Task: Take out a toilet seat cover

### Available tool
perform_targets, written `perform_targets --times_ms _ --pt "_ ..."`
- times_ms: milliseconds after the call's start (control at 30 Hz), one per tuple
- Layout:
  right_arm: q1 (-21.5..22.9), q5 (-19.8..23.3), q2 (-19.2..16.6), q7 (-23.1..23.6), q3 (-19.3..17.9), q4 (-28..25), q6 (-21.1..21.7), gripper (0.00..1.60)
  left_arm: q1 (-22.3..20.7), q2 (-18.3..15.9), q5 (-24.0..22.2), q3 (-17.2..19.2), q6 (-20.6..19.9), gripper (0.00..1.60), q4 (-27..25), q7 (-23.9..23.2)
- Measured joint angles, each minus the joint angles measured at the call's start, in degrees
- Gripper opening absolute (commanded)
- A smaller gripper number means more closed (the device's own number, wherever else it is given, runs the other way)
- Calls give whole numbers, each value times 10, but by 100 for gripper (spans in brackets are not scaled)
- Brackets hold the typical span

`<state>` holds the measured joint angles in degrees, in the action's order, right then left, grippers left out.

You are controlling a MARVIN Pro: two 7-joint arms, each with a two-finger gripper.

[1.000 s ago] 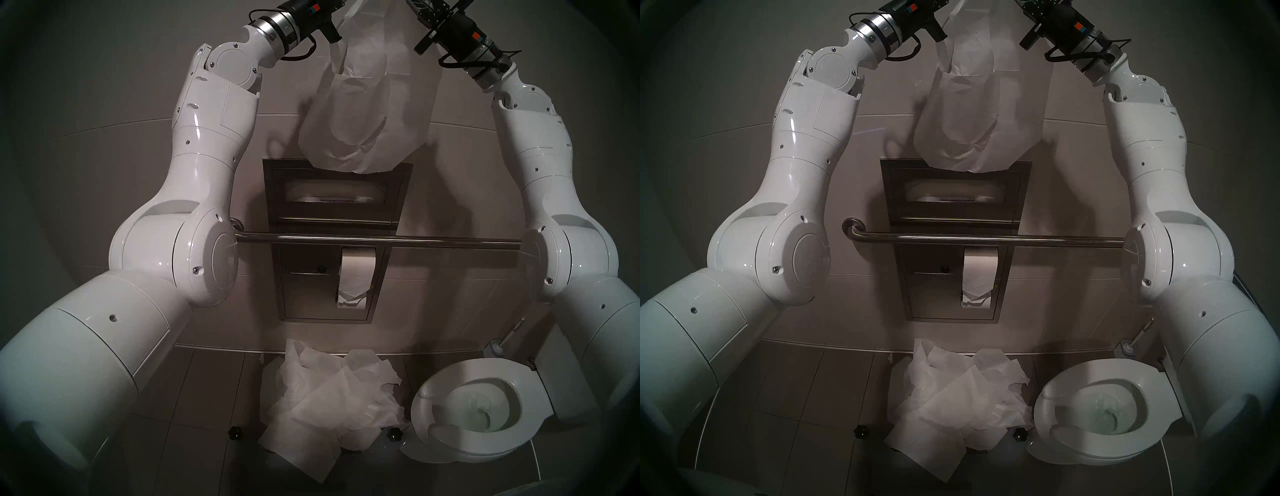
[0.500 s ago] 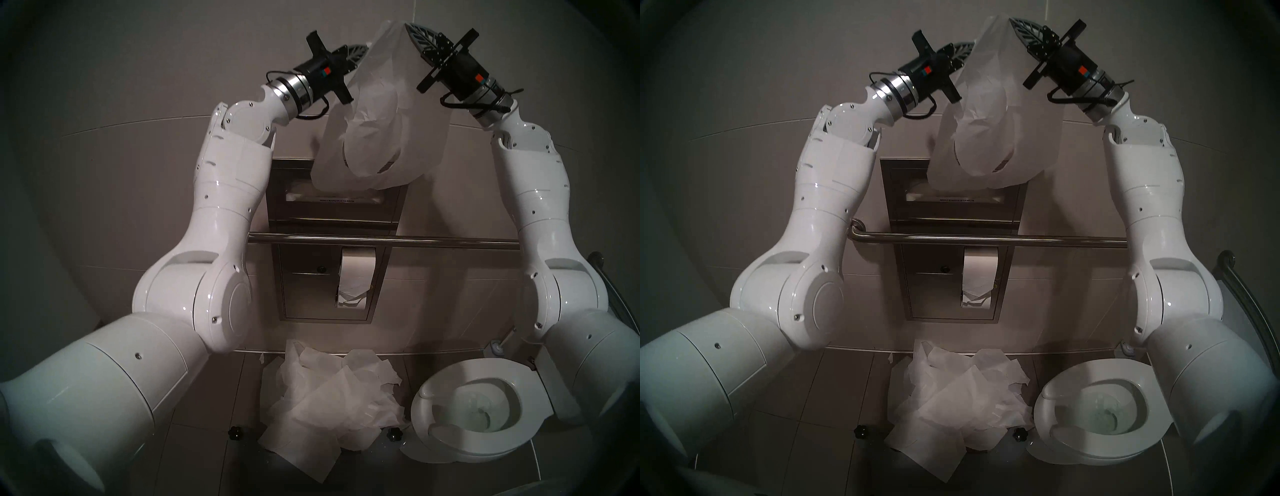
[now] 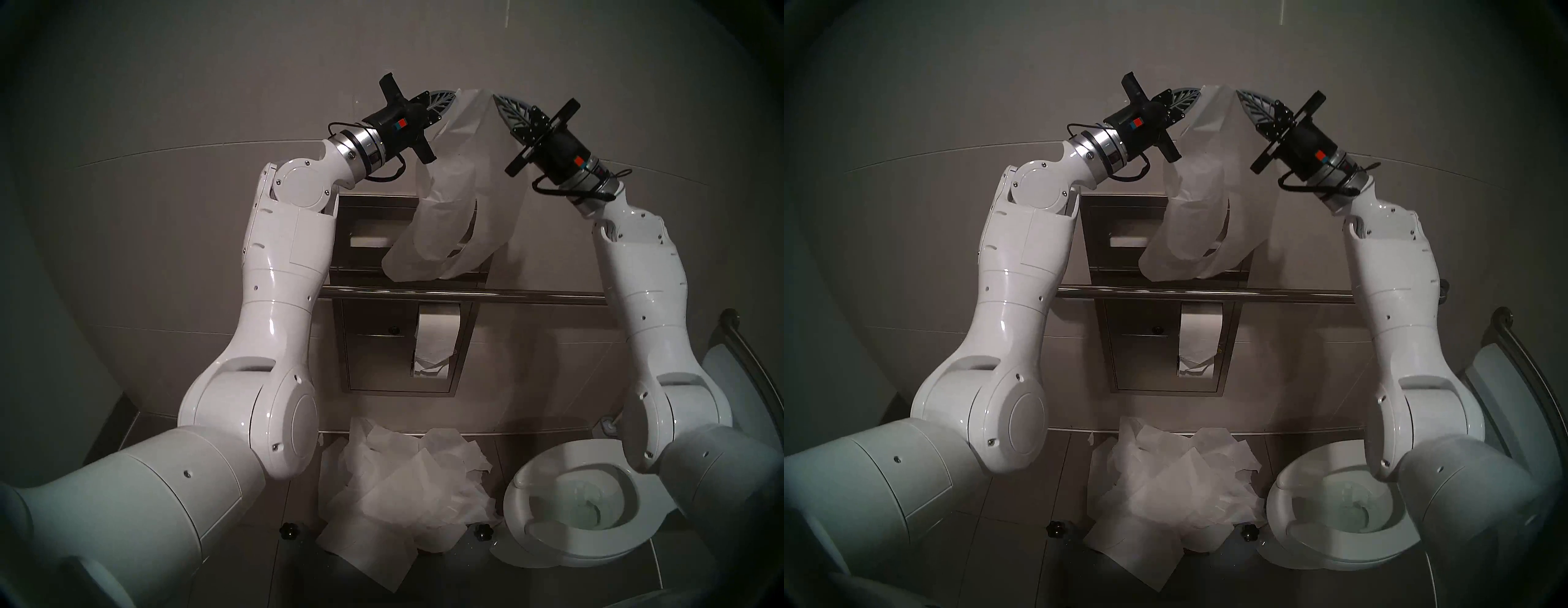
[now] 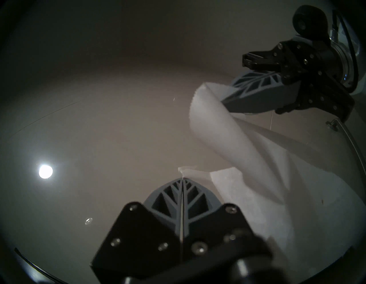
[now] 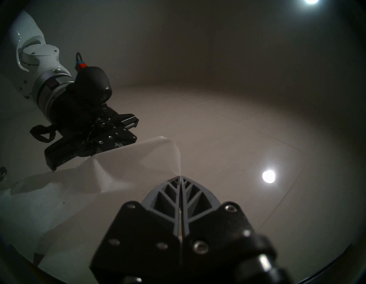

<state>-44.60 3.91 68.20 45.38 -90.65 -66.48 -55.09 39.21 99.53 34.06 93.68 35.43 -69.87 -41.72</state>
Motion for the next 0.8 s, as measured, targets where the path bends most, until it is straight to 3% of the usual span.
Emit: perform_targets --times_ms 367,500,800 --pt "-60 1 5 -9 -29 -49 0 0 49 10 -16 5 -62 0 -69 -55" --pt "-81 0 10 -12 -44 -69 0 0 72 14 -17 5 -101 0 -107 -83" --pt "-100 -1 21 -13 -59 -86 0 0 98 21 -14 6 -159 0 -161 -109"
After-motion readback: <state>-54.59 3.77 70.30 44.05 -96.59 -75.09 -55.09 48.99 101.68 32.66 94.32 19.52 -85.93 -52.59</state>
